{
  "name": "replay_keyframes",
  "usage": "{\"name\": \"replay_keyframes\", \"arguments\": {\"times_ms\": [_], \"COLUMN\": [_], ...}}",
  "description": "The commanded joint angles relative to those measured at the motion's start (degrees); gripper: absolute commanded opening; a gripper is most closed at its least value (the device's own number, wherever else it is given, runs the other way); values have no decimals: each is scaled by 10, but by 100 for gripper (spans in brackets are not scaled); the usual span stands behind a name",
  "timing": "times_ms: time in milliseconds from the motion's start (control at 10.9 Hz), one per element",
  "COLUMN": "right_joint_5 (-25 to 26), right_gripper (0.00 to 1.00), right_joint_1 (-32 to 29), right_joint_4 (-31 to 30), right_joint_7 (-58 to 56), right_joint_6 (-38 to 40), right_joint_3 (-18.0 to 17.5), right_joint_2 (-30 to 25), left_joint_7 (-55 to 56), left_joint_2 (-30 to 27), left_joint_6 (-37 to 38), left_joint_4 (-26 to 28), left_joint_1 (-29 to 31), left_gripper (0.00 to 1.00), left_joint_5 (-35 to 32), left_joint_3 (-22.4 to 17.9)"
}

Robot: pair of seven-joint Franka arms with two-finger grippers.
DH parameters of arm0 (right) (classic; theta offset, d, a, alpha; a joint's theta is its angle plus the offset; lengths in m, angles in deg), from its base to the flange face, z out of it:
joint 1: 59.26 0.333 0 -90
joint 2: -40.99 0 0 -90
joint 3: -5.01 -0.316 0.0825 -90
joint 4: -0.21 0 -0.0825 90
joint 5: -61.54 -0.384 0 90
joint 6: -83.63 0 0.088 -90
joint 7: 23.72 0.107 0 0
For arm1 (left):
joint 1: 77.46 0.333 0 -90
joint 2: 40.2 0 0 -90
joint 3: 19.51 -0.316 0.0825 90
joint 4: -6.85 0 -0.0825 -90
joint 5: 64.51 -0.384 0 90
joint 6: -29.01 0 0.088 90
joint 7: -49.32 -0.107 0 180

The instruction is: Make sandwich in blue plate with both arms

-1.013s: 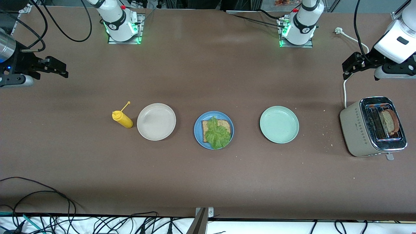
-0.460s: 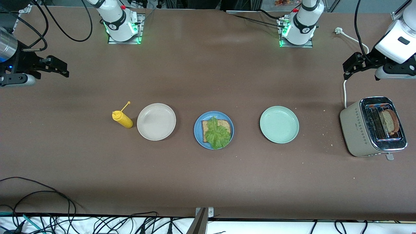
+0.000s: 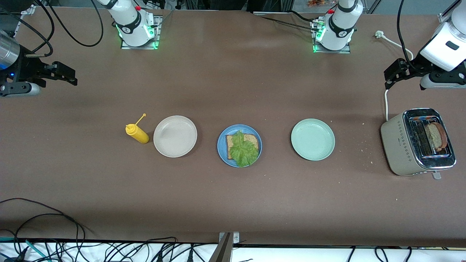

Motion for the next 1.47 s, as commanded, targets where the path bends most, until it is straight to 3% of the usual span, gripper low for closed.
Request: {"name": "replay_keyframes", "arguments": {"times_ms": [0,1197,1381], "right_joint_5": [7,8,6], "right_gripper": [100,100,100], "right_joint_1": [-7,-8,-10], "right_joint_4": [-9,-10,-15], "right_joint_7": [0,-1,-1], "right_joint_6": [3,3,5], "right_joint_3": [-7,-7,-5], "right_joint_2": [-9,-8,13], "left_joint_7": [2,2,2], "left_joint_2": [7,7,7], "left_joint_6": [11,11,11], "left_joint_4": [-17,-17,-17], "left_joint_1": [4,4,5], "left_gripper": [100,100,100], "left_joint_5": [7,8,8], "left_joint_3": [2,2,2]}}
